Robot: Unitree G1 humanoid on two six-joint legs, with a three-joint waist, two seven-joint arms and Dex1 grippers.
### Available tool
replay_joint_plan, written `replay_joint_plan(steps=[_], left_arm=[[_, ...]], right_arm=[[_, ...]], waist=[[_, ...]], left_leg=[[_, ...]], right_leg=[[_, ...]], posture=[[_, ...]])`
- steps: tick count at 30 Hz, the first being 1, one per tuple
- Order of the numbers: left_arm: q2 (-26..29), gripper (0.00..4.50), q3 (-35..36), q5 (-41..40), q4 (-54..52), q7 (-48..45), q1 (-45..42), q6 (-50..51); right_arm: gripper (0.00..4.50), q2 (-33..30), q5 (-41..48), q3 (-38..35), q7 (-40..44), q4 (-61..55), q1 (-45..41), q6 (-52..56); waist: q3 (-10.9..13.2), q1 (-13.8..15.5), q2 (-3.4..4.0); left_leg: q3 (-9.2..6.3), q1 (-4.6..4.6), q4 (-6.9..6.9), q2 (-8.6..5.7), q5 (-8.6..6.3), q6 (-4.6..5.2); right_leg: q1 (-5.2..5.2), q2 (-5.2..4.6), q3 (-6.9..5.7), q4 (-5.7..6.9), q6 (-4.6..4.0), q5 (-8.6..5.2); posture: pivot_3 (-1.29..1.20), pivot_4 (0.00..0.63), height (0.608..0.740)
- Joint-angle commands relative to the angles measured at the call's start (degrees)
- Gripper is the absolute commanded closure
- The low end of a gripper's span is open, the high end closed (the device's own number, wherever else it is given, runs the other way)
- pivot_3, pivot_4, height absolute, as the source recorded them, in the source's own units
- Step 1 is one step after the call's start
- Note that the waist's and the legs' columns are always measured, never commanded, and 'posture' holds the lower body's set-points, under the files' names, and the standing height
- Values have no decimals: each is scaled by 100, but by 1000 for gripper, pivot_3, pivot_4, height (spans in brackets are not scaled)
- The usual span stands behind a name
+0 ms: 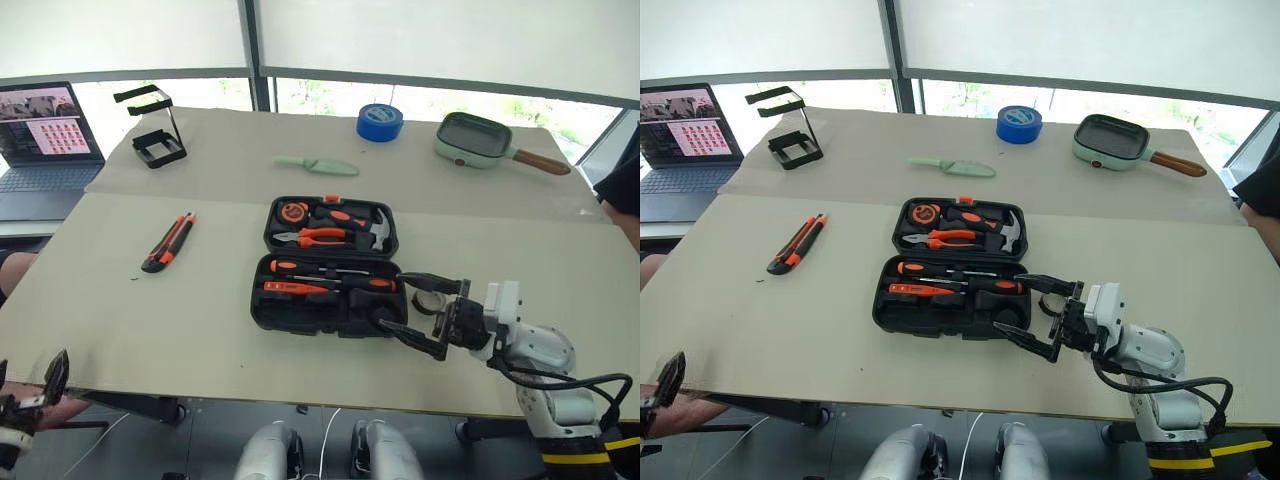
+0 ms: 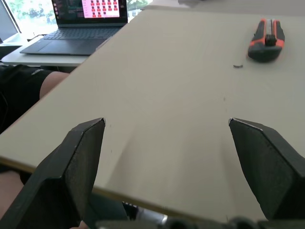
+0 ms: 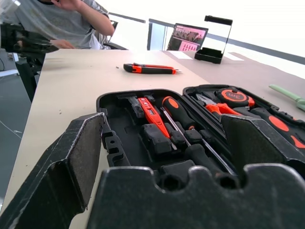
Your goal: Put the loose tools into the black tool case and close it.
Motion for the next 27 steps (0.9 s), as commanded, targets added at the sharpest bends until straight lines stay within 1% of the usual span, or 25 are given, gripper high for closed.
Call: replay_joint_plan(steps=[1, 3, 4, 6, 9, 10, 11, 12, 14, 17, 22, 25, 26, 27], left_arm=[[809, 44, -631, -27, -150, 288, -866, 1126], [1457, 44, -1259, -21, 114, 204, -1619, 2098], [1711, 44, -1518, 72, 298, 120, -1910, 2325], [1973, 44, -1891, 191, 835, 92, -2597, 2627], [2121, 44, -2291, 373, 1467, -64, -3279, 2710], [2146, 44, -2402, 441, 1649, -87, -3461, 2743], [2103, 44, -2628, 591, 2008, -92, -3882, 2662], [2064, 44, -2803, 691, 2268, -140, -4175, 2594], [1994, 44, -3094, 869, 2684, -267, -4581, 2490], [1856, 44, -3432, 1184, 3325, -317, -5038, 2288], [1736, 44, -3591, 1477, 4287, -321, -5585, 2252], [1724, 44, -3601, 1592, 4591, -284, -5718, 2267], [1718, 588, -3592, 1611, 4633, -287, -5731, 2252], [1706, 777, -3563, 1619, 4656, -276, -5727, 2249]], right_arm=[[0, 90, 40, 31, -109, -124, -201, -130], [0, 132, 117, 49, -199, -246, -355, -37], [0, 157, 165, 40, -271, -316, -410, 7], [0, 209, 213, 67, -396, -396, -515, 80], [0, 215, 227, 119, -453, -443, -588, 153], [0, 217, 235, 132, -470, -453, -603, 183], [0, 208, 241, 149, -476, -463, -603, 224], [0, 201, 233, 162, -479, -468, -597, 236], [0, 189, 225, 181, -489, -466, -596, 250], [0, 193, 204, 219, -515, -440, -643, 267], [0, 172, 223, 245, -513, -429, -694, 328], [0, 165, 238, 224, -527, -429, -732, 379], [0, 161, 243, 213, -532, -427, -739, 390], [0, 154, 246, 202, -534, -427, -738, 399]], waist=[[-2, -7, -4], [-2, -13, -3], [-1, -16, -2], [-1, -53, -2], [-1, -167, -2], [-1, -193, -2], [-1, -208, -2], [0, -210, -3], [2, -209, -7], [2, -210, -7], [2, -255, -8], [2, -251, -8], [2, -252, -8], [2, -251, -8]], left_leg=[[1, 0, -1, 0, 7, -11], [2, 11, -2, -1, 10, -16], [5, 15, -3, -1, 10, -17], [13, 18, -7, -3, 14, -24], [28, 35, -27, -5, 13, -26], [31, 38, -29, -5, 13, -28], [32, 39, -29, -3, 12, -33], [32, 39, -29, 0, 12, -36], [30, 37, -30, 8, 26, -49], [33, 43, -35, 7, 27, -53], [40, 49, -35, 7, 26, -55], [39, 55, -35, 8, 29, -57], [40, 58, -35, 7, 29, -57], [40, 60, -35, 7, 28, -58]], right_leg=[[23, 4, -2, 0, 0, 1], [35, 26, -9, 4, -8, 5], [37, 34, -12, 4, -7, 5], [37, 47, -9, 7, 2, 0], [38, 54, 6, 5, 1, -2], [39, 59, 7, 9, -5, -2], [38, 70, 6, 12, -31, 3], [38, 79, 4, 11, -38, 3], [37, 96, -3, 13, -49, -2], [38, 95, 1, 16, -53, -6], [40, 92, 8, 19, -38, -13], [40, 90, 11, 29, -29, -19], [40, 88, 14, 34, -29, -19], [40, 86, 16, 39, -29, -19]], posture=[[0, 150, 740], [0, 150, 740], [0, 150, 740], [0, 150, 740], [0, 150, 740], [0, 150, 740], [0, 150, 740], [0, 150, 740], [0, 150, 740], [0, 150, 740], [0, 150, 740], [0, 150, 740], [0, 150, 740], [0, 150, 740]])
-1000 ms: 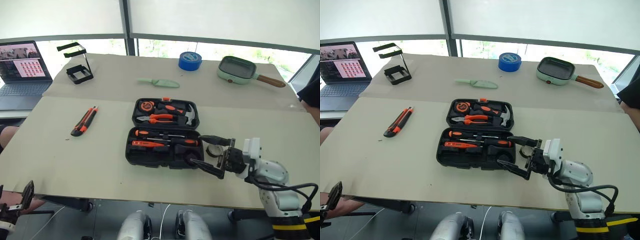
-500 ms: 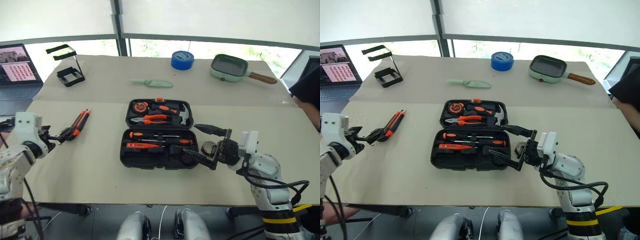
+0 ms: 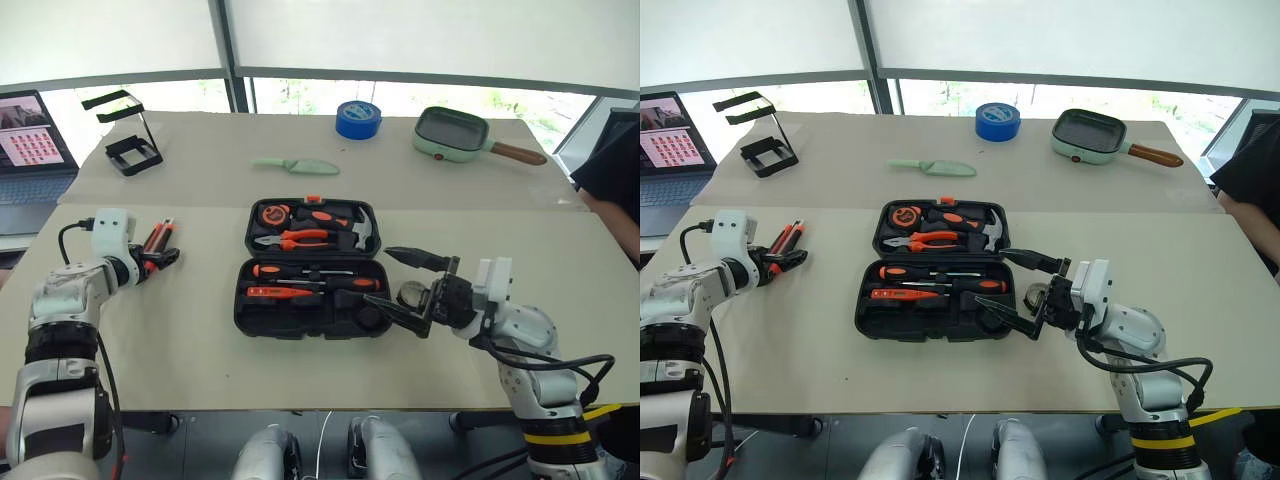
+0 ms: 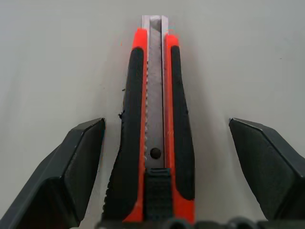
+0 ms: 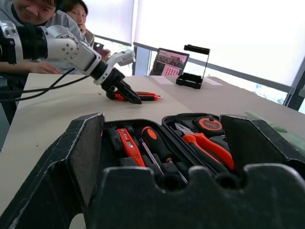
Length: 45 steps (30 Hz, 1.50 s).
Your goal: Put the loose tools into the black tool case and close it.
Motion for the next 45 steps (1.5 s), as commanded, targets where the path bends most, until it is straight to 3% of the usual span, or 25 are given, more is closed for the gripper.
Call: replay_joint_plan(steps=[1, 5, 6, 8, 10, 12, 16, 19, 20, 24, 28, 42, 45], left_arm=[[-2, 1136, 81, 106, 159, 3, -19, -73], [-66, 2633, 115, 80, 26, -157, 136, -274], [-96, 2763, 160, 41, -54, -206, 193, -378], [-110, 2767, 271, -45, -319, -396, 385, -718], [-265, 2768, 636, -669, -1052, -960, 541, -845], [-284, 2768, 621, -1355, -2325, -1929, 688, -830], [513, 2768, -380, -1703, -4169, -3546, 1141, -154], [810, 2768, -1159, -1428, -4869, -4125, 1017, -347], [797, 2768, -1394, -1294, -4922, -4149, 917, -352], [640, 2768, -2288, -472, -4816, -4279, 731, -906], [225, 2768, -2817, 340, -4435, -3740, 721, -1181], [-61, 2768, -3211, 759, -4230, -4382, 502, -1749], [19, 2768, -3374, 1156, -4130, -4323, 498, -1878]], right_arm=[[0, -59, 112, -85, -41, -159, -59, 44], [0, -95, 113, -108, -31, -149, -39, 49], [0, -104, 110, -109, -35, -148, -36, 54], [0, -137, 102, -128, -35, -157, -9, 54], [0, -219, 99, -182, 37, -150, 40, 14], [0, -417, 154, -278, 226, -117, 98, -4], [0, -881, 126, -465, 658, 105, 202, -160], [0, -1126, 186, -634, 852, 247, 231, -169], [0, -1192, 193, -674, 925, 282, 249, -176], [0, -1332, 191, -781, 1062, 300, 360, -176], [0, -1334, 137, -784, 997, 133, 558, -176], [0, -1340, -5, -732, 845, -109, 791, -171], [0, -1332, 0, -738, 811, -117, 799, -140]], waist=[[0, 3, 0], [0, 12, 0], [0, 13, 0], [0, 14, 0], [0, 15, -1], [13, 55, -20], [22, 97, -37], [26, 95, 9], [27, 105, 16], [28, 127, 16], [28, 145, 16], [28, 157, 15], [28, 157, 15]], left_leg=[[0, 2, 0, 0, -1, -2], [-1, 6, 2, -1, -3, -4], [-2, 8, 2, -2, -3, -4], [-3, 9, 2, -3, -3, -4], [-4, 7, 2, -5, -4, -5], [-7, -5, 4, -5, -5, -4], [-25, -68, 42, -10, -3, -3], [-12, -23, 28, -21, 0, 5], [-11, -7, 24, -21, -6, 1], [-13, 1, 17, -11, -6, 1], [-15, -3, 16, -8, 17, 45], [-26, -24, 33, -10, 4, 76], [-27, -23, 34, -10, 3, 78]], right_leg=[[1, -3, 0, 4, 0, 0], [-2, -17, 2, 21, -2, 0], [-2, -22, 2, 23, -2, 0], [-2, -37, 0, 28, -11, 4], [-3, -47, -1, 28, -25, 12], [-9, -74, -7, 26, -25, 13], [-48, -81, -12, 34, -28, 16], [-12, -64, -11, 29, -3, 0], [2, -60, -9, 25, 34, -28], [5, -40, -4, 30, 33, -34], [1, -36, 0, 34, 22, -37], [-2, -55, -2, 28, 23, -36], [1, -56, -2, 27, 24, -36]], posture=[[0, 150, 740], [0, 150, 740], [0, 150, 740], [0, 150, 740], [0, 150, 740], [0, 150, 740], [0, 150, 740], [0, 150, 740], [0, 150, 740], [0, 150, 740], [0, 150, 740], [0, 150, 740], [0, 150, 740]])
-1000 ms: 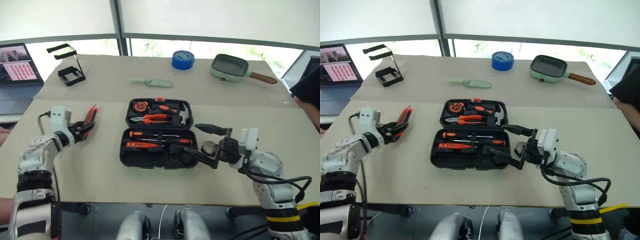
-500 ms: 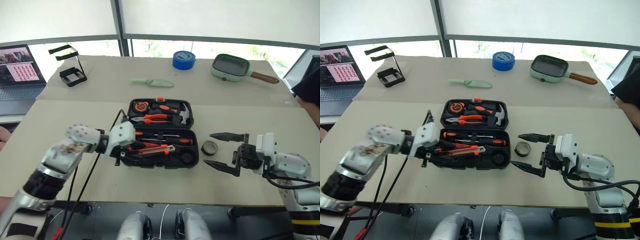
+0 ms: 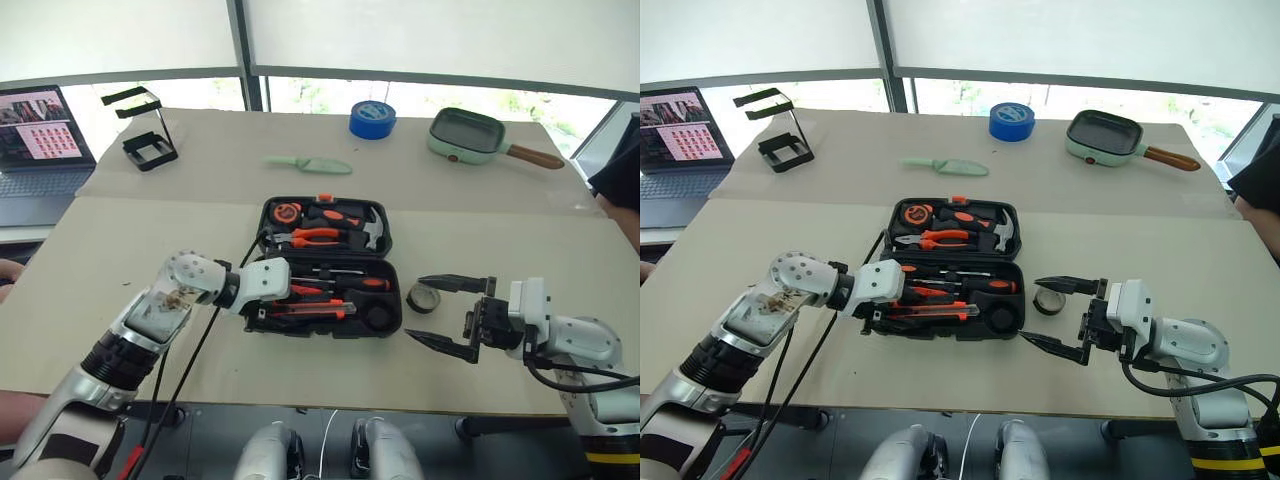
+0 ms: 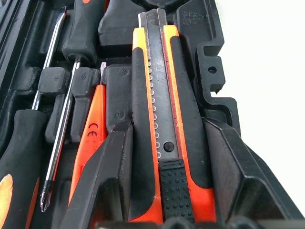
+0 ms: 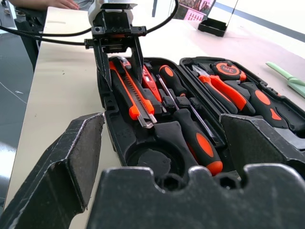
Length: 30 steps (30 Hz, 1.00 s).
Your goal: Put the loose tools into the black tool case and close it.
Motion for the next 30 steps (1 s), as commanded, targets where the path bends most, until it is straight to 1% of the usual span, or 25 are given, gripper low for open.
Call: replay_joint_plan(steps=[1, 5, 9, 11, 12, 16, 21, 24, 26, 27, 28, 29, 30], left_arm=[[44, 2768, -216, 351, -63, -24, 3, -128], [-5, 2768, -298, 491, 20, -154, -46, -385], [-149, 2768, -290, 321, 15, -272, -65, -194], [-181, 1763, -264, 276, 18, -342, -55, -175], [-223, 1588, -225, 253, 25, -324, -41, -215], [-594, 184, 227, -33, 244, -46, -61, -518], [-803, 184, 898, -653, 476, -64, -152, -579], [-766, 184, 1084, -784, 549, -122, -133, -631], [-702, 701, 1116, -776, 550, -197, -48, -741], [-681, 870, 1121, -774, 528, -242, 15, -811], [-667, 1253, 1112, -775, 488, -274, 83, -853], [-661, 1530, 1103, -777, 462, -288, 123, -881], [-647, 1936, 1051, -738, 421, -287, 203, -879]], right_arm=[[0, -48, 12, -105, -71, -208, -1, -59], [0, -42, 17, -91, -115, -211, -15, -30], [0, -25, -10, -13, -162, -190, -69, -15], [0, -22, -11, 9, -175, -171, -94, -8], [0, -23, -10, 18, -181, -161, -103, -8], [0, -8, -23, 56, -199, -96, -143, -8], [0, 41, -54, 76, -199, -11, -171, -30], [0, 71, -68, 88, -203, 42, -201, -41], [0, 97, -81, 98, -213, 93, -237, -56], [0, 116, -89, 101, -228, 123, -260, -66], [0, 135, -99, 103, -244, 149, -280, -76], [0, 148, -106, 99, -251, 166, -293, -81], [0, 175, -120, 107, -269, 183, -302, -86]], waist=[[0, 1, 0], [0, 1, 0], [-1, 3, 1], [-1, 7, 0], [-1, 5, 0], [-1, 5, 0], [0, 7, 0], [0, -5, 0], [0, -6, 0], [0, -8, 0], [0, -11, 0], [0, -13, 0], [0, -11, 0]], left_leg=[[0, 2, 0, 0, 0, 1], [-1, 7, 0, 0, -1, 2], [-2, 6, 0, 0, -2, 3], [-2, 6, 0, 0, -3, 5], [-2, 5, 1, 0, -4, 8], [0, 3, 1, -2, -8, 14], [-1, -6, 9, -4, -10, 18], [-2, -5, 10, -4, -9, 18], [-2, -2, 9, -4, -9, 17], [-1, -2, 9, -4, -9, 17], [-1, -1, 10, -4, -9, 16], [-1, 1, 10, -4, -8, 15], [-1, 4, 9, -4, -8, 14]], right_leg=[[2, 0, 0, 0, 0, 0], [6, 0, 0, 0, 1, 0], [6, -1, 0, 0, 1, -1], [6, -1, 0, 0, 1, -1], [7, -2, 0, 0, 2, -1], [6, -1, -2, -2, 4, -2], [5, -5, -7, -4, -4, 3], [5, -8, -7, -3, 0, 0], [7, -8, -7, -2, 3, -2], [7, -9, -8, -2, 4, -2], [7, -9, -9, -1, 5, -2], [7, -9, -8, 0, 5, -2], [7, -9, -8, 2, 5, -2]], posture=[[0, 150, 740], [0, 150, 740], [0, 150, 740], [0, 150, 740], [0, 150, 740], [0, 150, 740], [0, 150, 740], [0, 150, 740], [0, 150, 740], [0, 150, 740], [0, 150, 740], [0, 150, 740], [0, 150, 740]])
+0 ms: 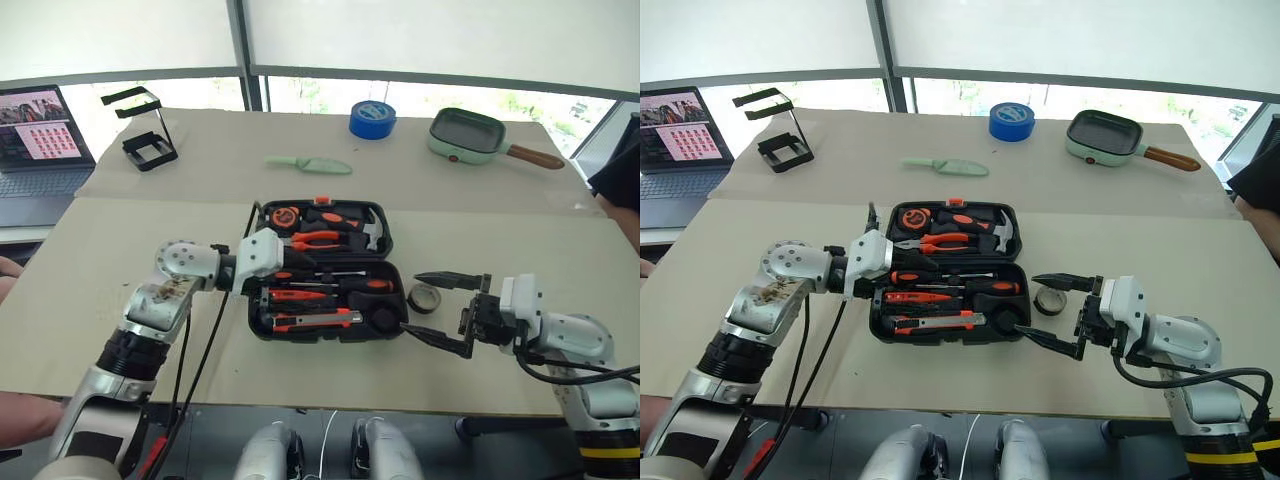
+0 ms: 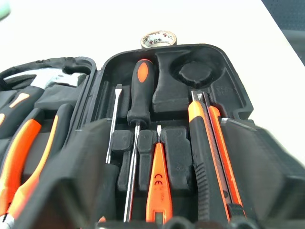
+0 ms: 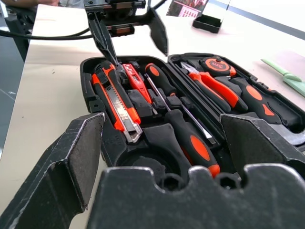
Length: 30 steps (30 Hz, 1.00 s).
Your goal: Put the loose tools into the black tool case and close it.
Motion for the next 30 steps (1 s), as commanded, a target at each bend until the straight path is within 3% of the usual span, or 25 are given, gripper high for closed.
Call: replay_joint_plan(steps=[1, 7, 17, 22, 30], left_arm=[[81, 2360, -38, -17, -173, -83, 225, -150], [77, 4450, -239, 228, -212, 9, 494, -245], [-68, 4450, -668, 694, 169, 213, 626, -112], [-116, 4450, -1011, 729, 67, 165, 579, 798], [-250, 4450, -833, 724, 364, 510, 773, 347]], right_arm=[[0, 63, -6, -21, -73, -17, -91, -88], [0, 79, -34, -9, -81, 45, -127, -76], [0, -6, 20, -95, -47, -52, 67, -38], [0, 15, -30, -98, -121, 42, -80, -91], [0, -262, 23, -410, -47, 163, 4, -51]], waist=[[0, 2, 0], [0, 9, 0], [-3, 36, 4], [-9, 94, 7], [-26, 112, 23]], left_leg=[[-1, -1, 0, 0, 1, -2], [-3, -4, 0, 1, 2, -4], [-6, 4, 0, 0, 1, -2], [-7, 23, 1, -1, -5, 2], [-9, 25, -3, -1, -7, 11]], right_leg=[[0, -1, 0, 1, 0, 0], [-3, -12, 2, 2, -1, 0], [8, -22, 1, 1, -3, 2], [27, -27, 2, -2, 11, -2], [30, -34, 7, -8, 1, 3]], posture=[[0, 150, 740], [0, 150, 740], [0, 150, 740], [0, 150, 740], [0, 150, 740]])
